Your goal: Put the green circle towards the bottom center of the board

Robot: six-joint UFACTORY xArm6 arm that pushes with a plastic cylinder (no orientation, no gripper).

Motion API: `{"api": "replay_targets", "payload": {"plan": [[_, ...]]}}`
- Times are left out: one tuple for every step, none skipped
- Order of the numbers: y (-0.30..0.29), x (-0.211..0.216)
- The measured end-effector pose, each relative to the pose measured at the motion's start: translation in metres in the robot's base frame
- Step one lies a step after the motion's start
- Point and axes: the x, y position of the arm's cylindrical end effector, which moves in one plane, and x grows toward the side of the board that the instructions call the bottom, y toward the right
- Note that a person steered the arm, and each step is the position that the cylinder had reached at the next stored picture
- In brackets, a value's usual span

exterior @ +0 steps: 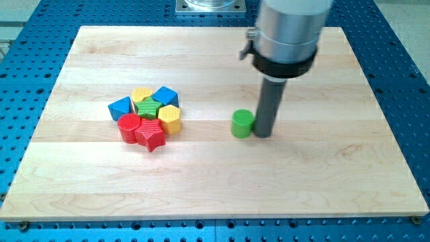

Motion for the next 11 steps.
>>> {"api": "replay_targets", "payload": {"plan": [[0.008,-0.013],[-0.034,0.005],[-0.032,0.002],[-0.042,-0.034],[-0.078,-0.002],[-0.115,0.017],[-0.123,0.03],[-0.064,0.049],[-0.004,0.039],[-0.014,0.077],[-0.085,0.068]]}}
